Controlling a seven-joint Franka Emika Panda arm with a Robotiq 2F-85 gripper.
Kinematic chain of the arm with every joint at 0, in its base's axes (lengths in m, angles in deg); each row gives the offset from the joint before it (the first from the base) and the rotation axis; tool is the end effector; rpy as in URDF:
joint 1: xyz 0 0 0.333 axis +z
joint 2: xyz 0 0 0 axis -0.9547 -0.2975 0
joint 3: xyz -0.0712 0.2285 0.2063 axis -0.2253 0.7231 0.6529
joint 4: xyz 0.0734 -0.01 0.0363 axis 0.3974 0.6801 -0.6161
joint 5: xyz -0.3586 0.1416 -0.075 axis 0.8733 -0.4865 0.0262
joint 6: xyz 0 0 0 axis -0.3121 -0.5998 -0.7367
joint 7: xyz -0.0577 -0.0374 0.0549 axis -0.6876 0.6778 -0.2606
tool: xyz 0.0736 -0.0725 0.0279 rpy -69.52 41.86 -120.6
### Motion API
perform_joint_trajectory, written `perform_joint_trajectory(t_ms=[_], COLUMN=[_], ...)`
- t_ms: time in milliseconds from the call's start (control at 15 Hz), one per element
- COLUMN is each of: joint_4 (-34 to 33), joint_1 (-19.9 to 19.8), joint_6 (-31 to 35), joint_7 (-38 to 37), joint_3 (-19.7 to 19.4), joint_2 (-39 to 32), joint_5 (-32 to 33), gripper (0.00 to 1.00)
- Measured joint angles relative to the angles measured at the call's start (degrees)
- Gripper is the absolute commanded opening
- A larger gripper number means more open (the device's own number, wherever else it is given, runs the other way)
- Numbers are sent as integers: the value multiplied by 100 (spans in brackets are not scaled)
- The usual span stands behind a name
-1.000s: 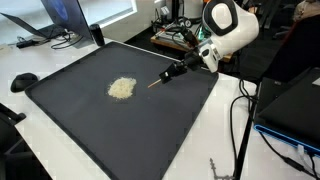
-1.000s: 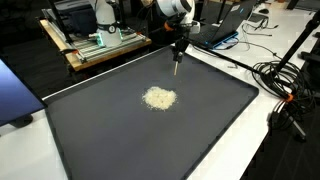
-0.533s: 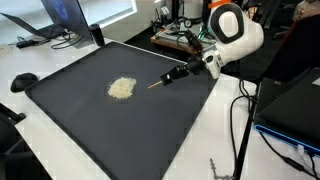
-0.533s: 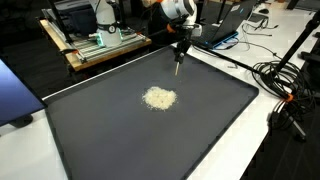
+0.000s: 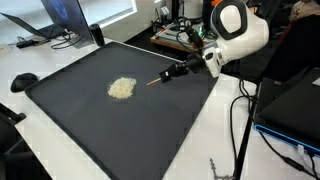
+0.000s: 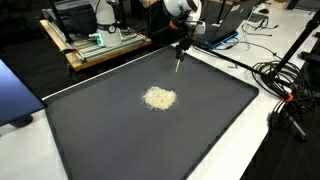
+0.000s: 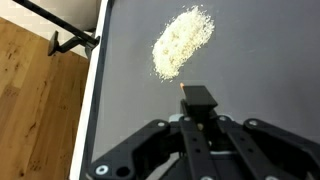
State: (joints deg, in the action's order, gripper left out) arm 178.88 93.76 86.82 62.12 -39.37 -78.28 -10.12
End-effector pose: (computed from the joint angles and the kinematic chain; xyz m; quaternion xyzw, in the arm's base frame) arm 0.4697 0.2561 0.1676 0.7204 0.4764 -0.0244 0.5035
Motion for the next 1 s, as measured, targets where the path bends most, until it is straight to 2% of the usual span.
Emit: perform_joint_trajectory(t_ms=[533,1000], joint_4=[-105,-343], joint_1=[-351,-1048], joint_6=[238,829], joint_7=[845,2392], joint_3=[3,-101], joint_2=[625,1313], joint_5=[-926,-2366], gripper=[3,3])
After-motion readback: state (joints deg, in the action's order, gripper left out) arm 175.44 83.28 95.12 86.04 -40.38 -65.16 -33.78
